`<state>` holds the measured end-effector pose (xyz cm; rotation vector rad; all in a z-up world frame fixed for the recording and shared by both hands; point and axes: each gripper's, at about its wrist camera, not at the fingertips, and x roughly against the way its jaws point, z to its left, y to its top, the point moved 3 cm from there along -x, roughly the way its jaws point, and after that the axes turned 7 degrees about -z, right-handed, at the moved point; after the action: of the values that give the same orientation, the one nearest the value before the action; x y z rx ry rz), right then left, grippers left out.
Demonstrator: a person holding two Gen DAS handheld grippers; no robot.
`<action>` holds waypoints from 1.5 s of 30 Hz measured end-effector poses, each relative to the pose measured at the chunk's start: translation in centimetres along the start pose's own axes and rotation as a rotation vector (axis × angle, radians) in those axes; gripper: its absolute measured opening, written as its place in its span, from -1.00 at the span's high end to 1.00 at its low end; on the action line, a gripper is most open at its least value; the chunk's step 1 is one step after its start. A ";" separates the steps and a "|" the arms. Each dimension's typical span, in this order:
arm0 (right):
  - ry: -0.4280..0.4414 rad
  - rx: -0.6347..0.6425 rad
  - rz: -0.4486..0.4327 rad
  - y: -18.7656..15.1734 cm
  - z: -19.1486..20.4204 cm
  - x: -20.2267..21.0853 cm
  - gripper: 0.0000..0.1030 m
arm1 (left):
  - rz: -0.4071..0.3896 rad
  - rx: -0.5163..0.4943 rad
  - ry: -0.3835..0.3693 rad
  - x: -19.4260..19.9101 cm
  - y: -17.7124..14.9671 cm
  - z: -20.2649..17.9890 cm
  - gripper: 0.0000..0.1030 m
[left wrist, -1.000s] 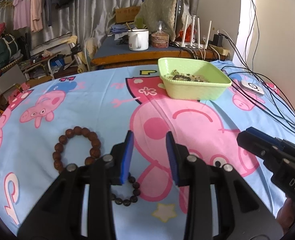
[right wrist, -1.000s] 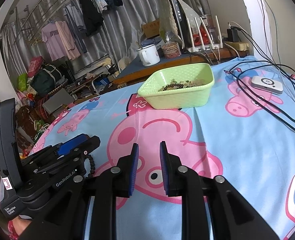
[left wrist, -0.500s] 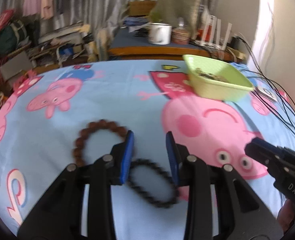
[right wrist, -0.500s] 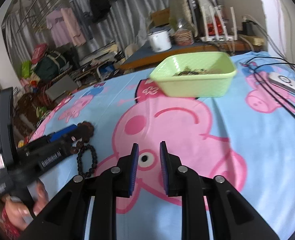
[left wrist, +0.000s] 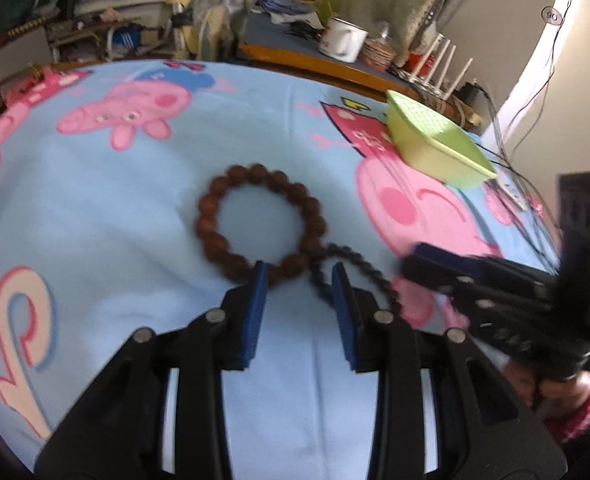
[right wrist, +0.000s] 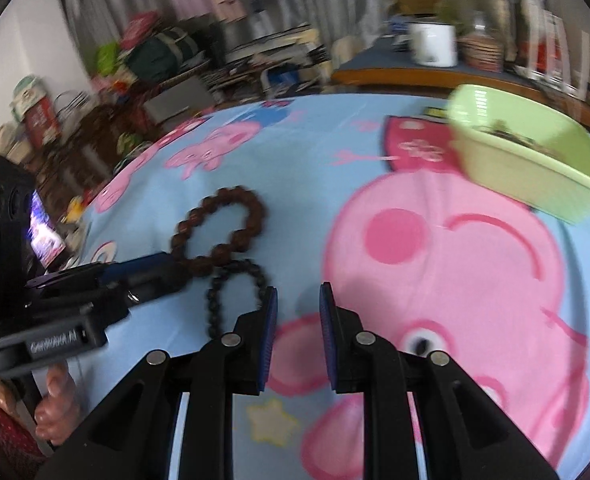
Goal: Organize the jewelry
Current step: 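Close the right tool on the black bead bracelet and lift it, then carry the black bracelet over the green basket and open the right tool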
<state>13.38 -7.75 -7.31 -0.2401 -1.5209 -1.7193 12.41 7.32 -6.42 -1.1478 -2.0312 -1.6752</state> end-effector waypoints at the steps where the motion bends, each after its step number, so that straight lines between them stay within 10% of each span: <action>1: 0.006 0.011 0.008 0.0 0.3 -0.2 1.00 | 0.006 0.003 -0.014 -0.2 0.0 -0.3 0.40; 10: -0.007 0.146 0.039 -0.5 0.1 -0.2 1.00 | 0.033 -0.099 0.086 -2.5 -1.1 -2.5 0.54; 11: -0.007 0.133 0.034 -0.6 -0.4 0.1 1.00 | 0.042 -0.093 0.063 -2.7 -1.1 -2.7 0.78; 28: -0.139 -0.079 -0.222 4.7 -12.6 8.0 1.00 | 0.037 -0.193 -0.161 -9.1 7.6 -14.3 0.84; 38: -0.339 -0.208 -0.260 8.9 -21.6 5.6 1.00 | 0.028 -0.220 -0.102 -17.4 14.1 -17.6 0.82; 45: -0.274 -0.284 -0.297 5.3 -20.0 6.7 1.00 | 0.082 -0.146 -0.122 -16.7 12.4 -14.6 0.82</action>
<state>19.69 -28.33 -4.34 -0.4280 -1.5599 -2.2170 28.08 -12.52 -4.16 -1.3938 -1.9282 -1.7774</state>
